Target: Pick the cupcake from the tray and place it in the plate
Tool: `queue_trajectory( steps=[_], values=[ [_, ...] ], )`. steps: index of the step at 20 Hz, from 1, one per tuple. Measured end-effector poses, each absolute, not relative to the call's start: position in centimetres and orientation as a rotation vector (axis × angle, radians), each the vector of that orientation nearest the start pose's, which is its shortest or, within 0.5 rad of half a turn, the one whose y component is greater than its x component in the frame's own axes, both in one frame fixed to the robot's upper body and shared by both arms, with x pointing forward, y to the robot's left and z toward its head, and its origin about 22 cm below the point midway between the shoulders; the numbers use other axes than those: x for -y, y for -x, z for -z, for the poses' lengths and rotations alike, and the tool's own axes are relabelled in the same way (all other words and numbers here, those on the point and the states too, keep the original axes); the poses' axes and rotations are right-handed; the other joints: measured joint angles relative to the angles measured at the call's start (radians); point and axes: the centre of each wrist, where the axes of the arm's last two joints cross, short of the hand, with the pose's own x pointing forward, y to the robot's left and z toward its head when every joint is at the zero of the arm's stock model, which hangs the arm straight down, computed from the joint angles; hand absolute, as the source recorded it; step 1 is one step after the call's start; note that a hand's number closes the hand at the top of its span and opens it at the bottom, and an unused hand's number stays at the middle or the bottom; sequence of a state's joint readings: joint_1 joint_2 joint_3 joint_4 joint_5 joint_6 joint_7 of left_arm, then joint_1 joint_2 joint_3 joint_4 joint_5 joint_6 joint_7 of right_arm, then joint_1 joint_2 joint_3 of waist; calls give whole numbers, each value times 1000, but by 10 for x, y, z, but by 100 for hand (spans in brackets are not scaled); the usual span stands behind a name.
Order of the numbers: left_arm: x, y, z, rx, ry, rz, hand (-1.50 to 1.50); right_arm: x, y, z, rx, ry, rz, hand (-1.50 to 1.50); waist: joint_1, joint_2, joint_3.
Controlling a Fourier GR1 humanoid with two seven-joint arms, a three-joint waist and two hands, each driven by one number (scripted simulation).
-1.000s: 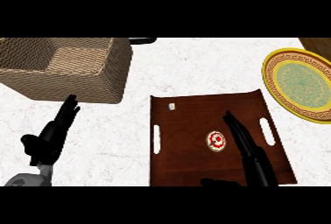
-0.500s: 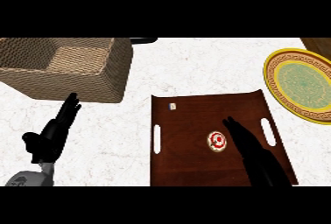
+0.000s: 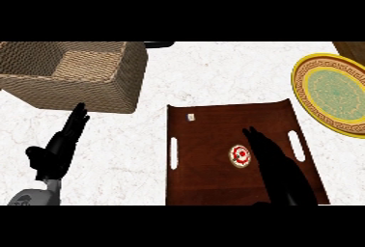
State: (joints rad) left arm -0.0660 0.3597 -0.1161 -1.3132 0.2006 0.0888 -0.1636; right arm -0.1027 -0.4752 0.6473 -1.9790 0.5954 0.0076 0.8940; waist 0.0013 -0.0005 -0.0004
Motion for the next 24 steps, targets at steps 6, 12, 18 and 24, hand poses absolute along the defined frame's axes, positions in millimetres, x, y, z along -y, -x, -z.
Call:
queue_trajectory(
  steps=[6, 12, 18, 24],
  values=[
    [-304, -252, 23, 1515, -156, 140, 0, 173, -213, -72, 1081, 674, -992, -150, 0, 0, 0],
    [-297, -249, 22, 1520, -151, 140, 0, 161, -231, -57, 1048, 698, -1011, -150, 2, 0, 0],
    [-308, -252, 21, 1513, -151, 140, 0, 166, -241, -31, 1006, 733, -1016, -150, 0, 1, 1],
    [-299, -253, 24, 1519, -146, 145, 0, 166, -249, -12, 1017, 666, -1076, 150, 0, -1, -1]
  ],
)
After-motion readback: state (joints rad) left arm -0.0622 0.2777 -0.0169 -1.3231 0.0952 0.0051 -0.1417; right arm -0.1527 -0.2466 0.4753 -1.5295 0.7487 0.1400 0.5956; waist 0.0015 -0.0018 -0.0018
